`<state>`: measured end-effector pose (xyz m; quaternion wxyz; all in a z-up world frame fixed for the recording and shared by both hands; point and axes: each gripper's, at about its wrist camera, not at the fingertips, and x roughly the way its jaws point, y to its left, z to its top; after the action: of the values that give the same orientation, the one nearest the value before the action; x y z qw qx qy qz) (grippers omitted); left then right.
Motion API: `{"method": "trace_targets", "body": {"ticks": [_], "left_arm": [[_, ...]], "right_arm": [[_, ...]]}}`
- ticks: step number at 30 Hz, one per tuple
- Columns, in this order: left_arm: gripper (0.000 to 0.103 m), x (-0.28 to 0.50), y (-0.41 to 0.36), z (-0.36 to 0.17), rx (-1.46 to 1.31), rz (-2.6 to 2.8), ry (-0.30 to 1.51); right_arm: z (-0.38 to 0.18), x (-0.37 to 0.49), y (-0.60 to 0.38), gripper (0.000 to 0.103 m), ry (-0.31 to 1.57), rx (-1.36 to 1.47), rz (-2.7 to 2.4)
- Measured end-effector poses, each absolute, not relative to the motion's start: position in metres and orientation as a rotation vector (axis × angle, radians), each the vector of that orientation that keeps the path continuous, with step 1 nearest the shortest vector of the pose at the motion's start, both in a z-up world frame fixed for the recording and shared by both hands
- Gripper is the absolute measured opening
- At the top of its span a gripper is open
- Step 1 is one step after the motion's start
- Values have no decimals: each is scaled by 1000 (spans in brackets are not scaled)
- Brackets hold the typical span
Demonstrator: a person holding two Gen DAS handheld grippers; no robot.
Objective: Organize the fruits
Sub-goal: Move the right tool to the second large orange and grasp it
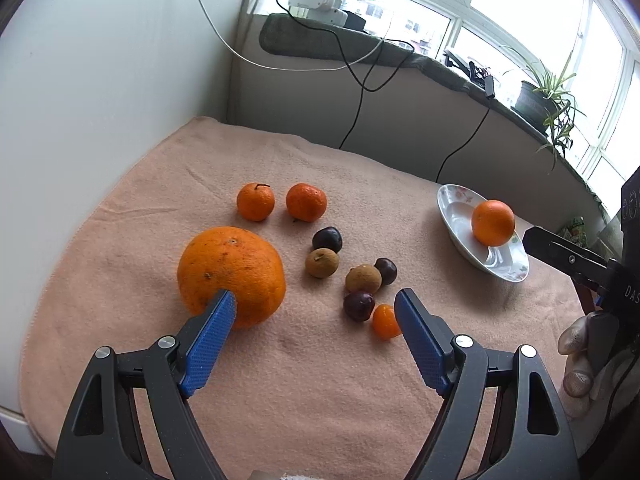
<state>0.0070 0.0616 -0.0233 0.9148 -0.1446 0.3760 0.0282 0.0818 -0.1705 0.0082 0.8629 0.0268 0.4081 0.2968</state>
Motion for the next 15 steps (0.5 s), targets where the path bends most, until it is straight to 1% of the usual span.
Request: {"method": "trace_targets", "body": {"ticks": [9,15], "left_arm": [[82,-9,95,-33,-338,133,772],[82,-13,109,-44,-377,143,777]], "right_arm": [[9,79,-127,103,870,1,724],[-1,79,-88,103,911,-23,807]]}}
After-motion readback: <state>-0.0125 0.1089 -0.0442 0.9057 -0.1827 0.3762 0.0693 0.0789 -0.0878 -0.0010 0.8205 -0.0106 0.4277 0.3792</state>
